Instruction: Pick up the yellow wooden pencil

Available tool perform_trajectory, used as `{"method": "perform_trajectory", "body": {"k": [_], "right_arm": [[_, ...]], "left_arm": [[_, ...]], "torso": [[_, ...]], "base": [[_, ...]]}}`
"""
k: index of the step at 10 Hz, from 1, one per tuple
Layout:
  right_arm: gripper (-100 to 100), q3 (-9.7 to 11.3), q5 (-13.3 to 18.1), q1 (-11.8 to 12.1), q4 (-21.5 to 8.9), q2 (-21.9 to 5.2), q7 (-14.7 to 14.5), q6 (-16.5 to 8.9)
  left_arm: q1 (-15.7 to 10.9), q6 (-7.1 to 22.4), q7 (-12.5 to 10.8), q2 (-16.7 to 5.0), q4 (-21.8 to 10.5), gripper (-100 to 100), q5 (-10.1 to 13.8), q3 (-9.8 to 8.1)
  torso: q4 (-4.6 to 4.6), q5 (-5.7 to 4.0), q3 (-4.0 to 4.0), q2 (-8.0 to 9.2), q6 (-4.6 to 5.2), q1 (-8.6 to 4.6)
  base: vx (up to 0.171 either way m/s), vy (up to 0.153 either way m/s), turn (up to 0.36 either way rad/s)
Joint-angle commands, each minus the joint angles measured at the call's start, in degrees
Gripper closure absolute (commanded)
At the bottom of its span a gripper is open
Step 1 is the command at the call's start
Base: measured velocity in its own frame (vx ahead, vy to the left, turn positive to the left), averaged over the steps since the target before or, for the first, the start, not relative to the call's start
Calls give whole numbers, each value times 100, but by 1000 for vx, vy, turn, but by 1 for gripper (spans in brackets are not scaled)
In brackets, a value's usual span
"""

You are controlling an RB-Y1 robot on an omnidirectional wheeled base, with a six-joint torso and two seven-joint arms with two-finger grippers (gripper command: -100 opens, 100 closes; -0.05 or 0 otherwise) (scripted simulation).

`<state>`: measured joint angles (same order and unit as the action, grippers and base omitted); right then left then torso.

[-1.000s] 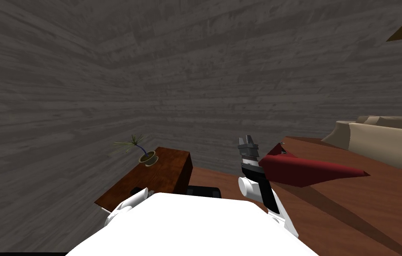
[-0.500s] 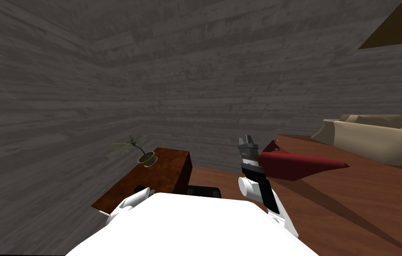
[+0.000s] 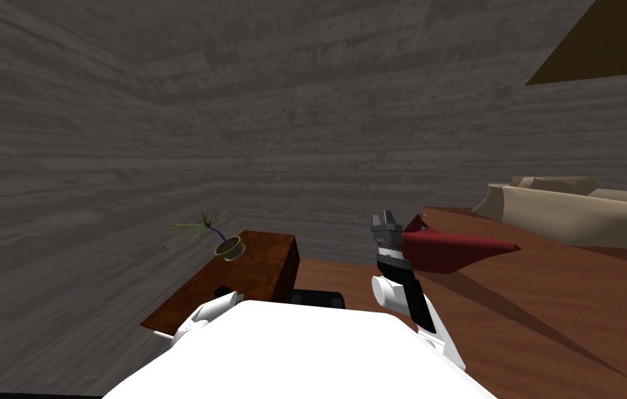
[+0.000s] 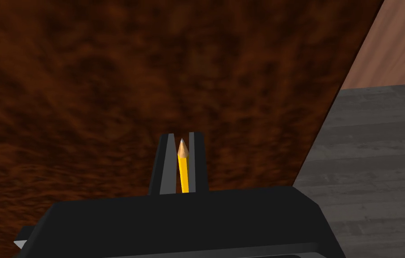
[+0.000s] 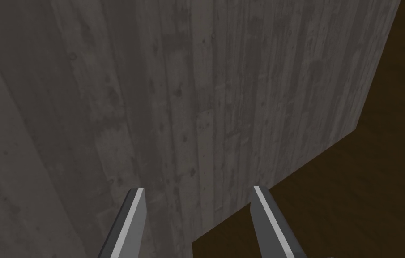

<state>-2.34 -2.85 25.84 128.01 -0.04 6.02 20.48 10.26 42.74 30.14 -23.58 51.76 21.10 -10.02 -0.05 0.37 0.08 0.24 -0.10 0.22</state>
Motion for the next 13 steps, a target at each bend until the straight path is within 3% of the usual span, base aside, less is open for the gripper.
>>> {"method": "perform_trajectory", "body": {"k": [1, 2, 4, 5, 8, 9, 11, 12, 13], "right_arm": [[0, 0, 0, 0, 0, 0, 0, 0], [0, 0, 0, 0, 0, 0, 0, 0], [0, 0, 0, 0, 0, 0, 0, 0], [0, 0, 0, 0, 0, 0, 0, 0], [0, 0, 0, 0, 0, 0, 0, 0], [0, 0, 0, 0, 0, 0, 0, 0], [0, 0, 0, 0, 0, 0, 0, 0], [0, 0, 0, 0, 0, 0, 0, 0], [0, 0, 0, 0, 0, 0, 0, 0]], "left_arm": [[27, 20, -222, 4, 53, 100, -11, 19], [146, 144, -417, -38, 314, 100, -45, 302], [146, 144, -748, -38, 357, 100, -45, 367], [264, 267, -906, -79, 645, 100, -79, 635], [264, 267, -1306, -79, 662, 100, -79, 714], [382, 390, -1521, -120, 951, 100, -113, 997], [382, 390, -1823, -120, 966, 100, -113, 1061], [365, 364, -1697, -112, 929, 100, -109, 1047], [369, 370, -1733, -112, 934, 0, -111, 1051]], "torso": [[0, 0, 0, 0, 0, 0], [-1, -1, -5, -10, 0, -6], [1, 1, 2, 3, 0, 1], [-1, 0, -2, -3, -3, 1], [-1, 0, -1, -2, -6, -1], [-2, -1, -6, -11, -6, -5], [0, 2, 1, 2, -5, 0], [-1, 0, -2, -3, -9, 0], [-2, -1, -6, -10, -8, -3]], "base": [[-2, 0, 16], [-44, 13, -144], [-41, 26, -44], [-60, 32, -148], [-30, 14, -16], [-45, 13, -143], [-41, 19, -48], [-10, 5, 5], [0, 0, 0]]}}
